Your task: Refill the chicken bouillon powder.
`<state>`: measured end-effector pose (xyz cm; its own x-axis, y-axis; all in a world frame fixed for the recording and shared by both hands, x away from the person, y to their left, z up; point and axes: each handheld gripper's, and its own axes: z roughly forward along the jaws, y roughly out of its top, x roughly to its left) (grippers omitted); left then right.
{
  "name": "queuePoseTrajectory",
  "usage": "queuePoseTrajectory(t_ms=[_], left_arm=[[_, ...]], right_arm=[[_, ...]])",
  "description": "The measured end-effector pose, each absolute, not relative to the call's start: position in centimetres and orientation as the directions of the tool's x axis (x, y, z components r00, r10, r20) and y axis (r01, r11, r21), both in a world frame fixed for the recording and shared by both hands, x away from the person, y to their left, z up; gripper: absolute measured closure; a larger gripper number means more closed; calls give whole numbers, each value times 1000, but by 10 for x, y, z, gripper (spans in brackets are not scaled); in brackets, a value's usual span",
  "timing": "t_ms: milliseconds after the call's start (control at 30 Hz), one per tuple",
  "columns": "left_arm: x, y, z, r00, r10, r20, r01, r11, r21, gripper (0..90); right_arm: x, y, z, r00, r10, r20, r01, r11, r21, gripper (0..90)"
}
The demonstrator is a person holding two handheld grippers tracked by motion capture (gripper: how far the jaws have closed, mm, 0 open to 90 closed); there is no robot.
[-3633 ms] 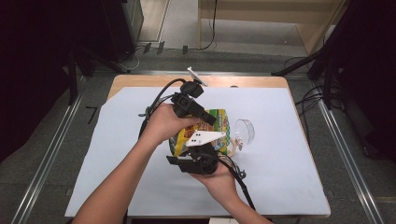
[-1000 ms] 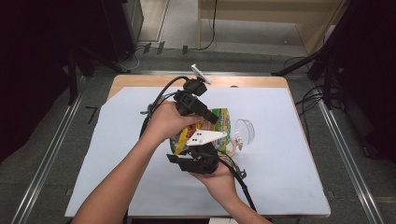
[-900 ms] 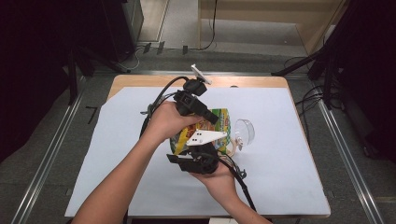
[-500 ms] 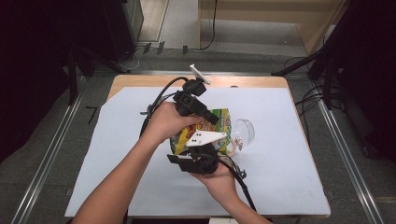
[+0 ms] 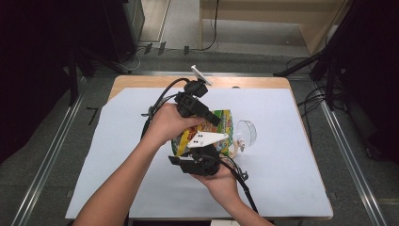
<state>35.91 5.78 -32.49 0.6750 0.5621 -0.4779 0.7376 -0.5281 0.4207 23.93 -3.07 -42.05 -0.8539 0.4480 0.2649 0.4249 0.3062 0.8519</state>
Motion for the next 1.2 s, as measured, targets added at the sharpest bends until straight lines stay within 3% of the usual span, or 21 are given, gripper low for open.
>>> queuePoseTrajectory(t_ms=[1200], left_arm=[[356, 56, -323, 682, 560, -471, 731, -535, 424, 760]], right_arm=[[239, -31, -422, -857, 442, 266, 422, 304, 854, 695]])
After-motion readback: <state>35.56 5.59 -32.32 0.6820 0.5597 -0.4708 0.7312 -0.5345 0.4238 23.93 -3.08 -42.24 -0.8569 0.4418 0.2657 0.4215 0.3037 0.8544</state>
